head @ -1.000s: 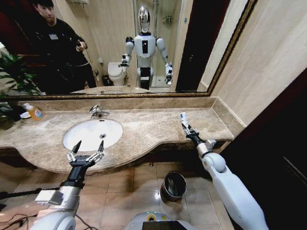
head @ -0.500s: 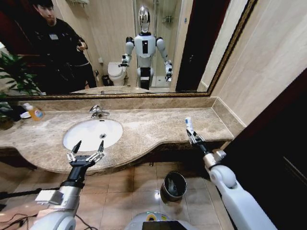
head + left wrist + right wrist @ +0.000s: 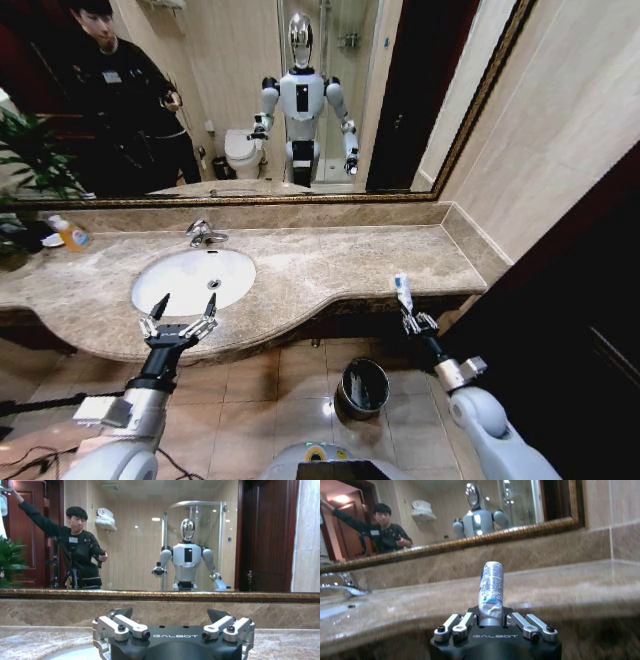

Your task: Pick up the trash from the sink and place it in the trash bin.

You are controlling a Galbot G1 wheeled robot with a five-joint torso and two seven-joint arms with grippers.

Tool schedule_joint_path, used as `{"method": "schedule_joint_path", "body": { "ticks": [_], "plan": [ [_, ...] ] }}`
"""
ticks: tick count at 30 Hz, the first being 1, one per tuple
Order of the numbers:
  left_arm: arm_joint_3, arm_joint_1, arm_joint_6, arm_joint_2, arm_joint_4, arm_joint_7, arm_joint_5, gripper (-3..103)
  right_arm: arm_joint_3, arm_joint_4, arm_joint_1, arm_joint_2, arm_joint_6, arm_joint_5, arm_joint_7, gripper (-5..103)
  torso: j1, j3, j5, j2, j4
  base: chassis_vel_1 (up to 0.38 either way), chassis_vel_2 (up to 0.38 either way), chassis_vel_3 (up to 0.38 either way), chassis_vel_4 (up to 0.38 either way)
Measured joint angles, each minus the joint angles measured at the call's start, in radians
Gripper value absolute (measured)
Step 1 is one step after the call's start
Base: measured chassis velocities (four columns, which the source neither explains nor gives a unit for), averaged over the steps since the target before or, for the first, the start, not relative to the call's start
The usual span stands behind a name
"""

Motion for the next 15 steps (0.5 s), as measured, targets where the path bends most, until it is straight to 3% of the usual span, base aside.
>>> {"method": "schedule_joint_path", "body": {
  "ticks": [5, 15],
  "plan": [
    [0.000, 0.000, 0.000, 0.000, 0.000, 0.000, 0.000, 100, -0.037, -0.075, -0.001, 0.010, 0.034, -0.013, 0.000, 25, 0.000, 0.000, 0.0001, 0.000, 0.0000, 0.000, 0.000, 0.000, 0.000],
    [0.000, 0.000, 0.000, 0.000, 0.000, 0.000, 0.000, 100, -0.114, -0.205, 0.045, 0.039, 0.019, -0.051, 0.012, 25, 0.000, 0.000, 0.0000, 0.000, 0.0001, 0.000, 0.000, 0.000, 0.000]
  ]
}}
